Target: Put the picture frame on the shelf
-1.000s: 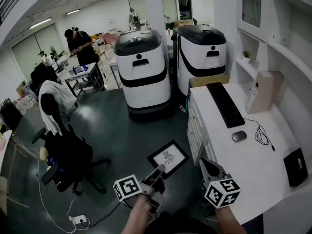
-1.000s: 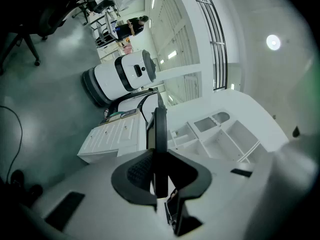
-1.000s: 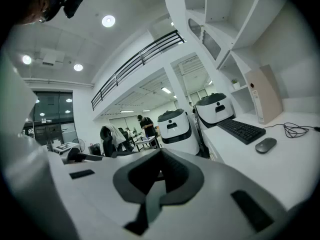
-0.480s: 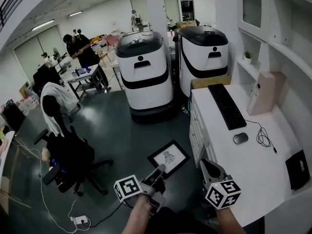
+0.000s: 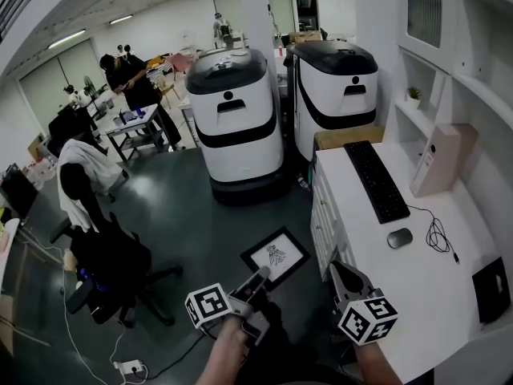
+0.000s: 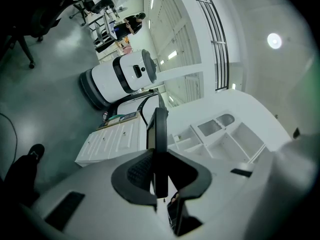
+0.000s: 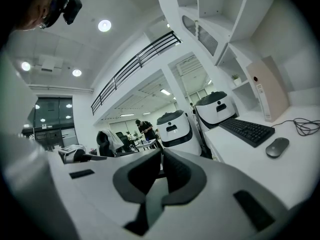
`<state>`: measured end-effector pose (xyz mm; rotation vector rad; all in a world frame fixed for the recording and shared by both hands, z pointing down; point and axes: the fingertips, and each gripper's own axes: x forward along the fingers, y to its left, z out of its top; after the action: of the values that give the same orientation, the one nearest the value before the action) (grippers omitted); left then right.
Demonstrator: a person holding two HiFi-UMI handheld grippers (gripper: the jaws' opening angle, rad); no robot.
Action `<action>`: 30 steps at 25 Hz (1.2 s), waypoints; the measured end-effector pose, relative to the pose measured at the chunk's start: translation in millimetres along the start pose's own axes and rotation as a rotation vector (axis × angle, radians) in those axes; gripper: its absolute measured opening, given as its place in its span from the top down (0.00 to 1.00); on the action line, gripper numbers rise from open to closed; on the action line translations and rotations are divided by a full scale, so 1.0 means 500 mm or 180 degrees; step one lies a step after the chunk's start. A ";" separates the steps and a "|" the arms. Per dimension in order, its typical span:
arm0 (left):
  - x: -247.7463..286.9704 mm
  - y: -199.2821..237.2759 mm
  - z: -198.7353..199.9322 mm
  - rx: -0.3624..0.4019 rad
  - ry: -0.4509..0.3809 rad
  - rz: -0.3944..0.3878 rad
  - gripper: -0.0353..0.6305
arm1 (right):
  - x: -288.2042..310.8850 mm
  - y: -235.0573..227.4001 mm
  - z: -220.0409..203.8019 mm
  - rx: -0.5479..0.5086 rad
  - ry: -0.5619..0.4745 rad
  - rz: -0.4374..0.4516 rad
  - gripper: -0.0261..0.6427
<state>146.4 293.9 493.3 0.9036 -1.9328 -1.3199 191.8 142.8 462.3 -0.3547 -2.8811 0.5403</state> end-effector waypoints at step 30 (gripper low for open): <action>0.445 0.086 0.417 -0.0067 0.0738 -0.0220 0.85 | 0.531 -0.139 0.148 0.0004 -0.0068 -0.0658 0.96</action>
<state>-155.5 232.8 495.1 1.0713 -1.7207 -1.2134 -91.7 125.9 457.9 -0.0495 -2.8913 0.5117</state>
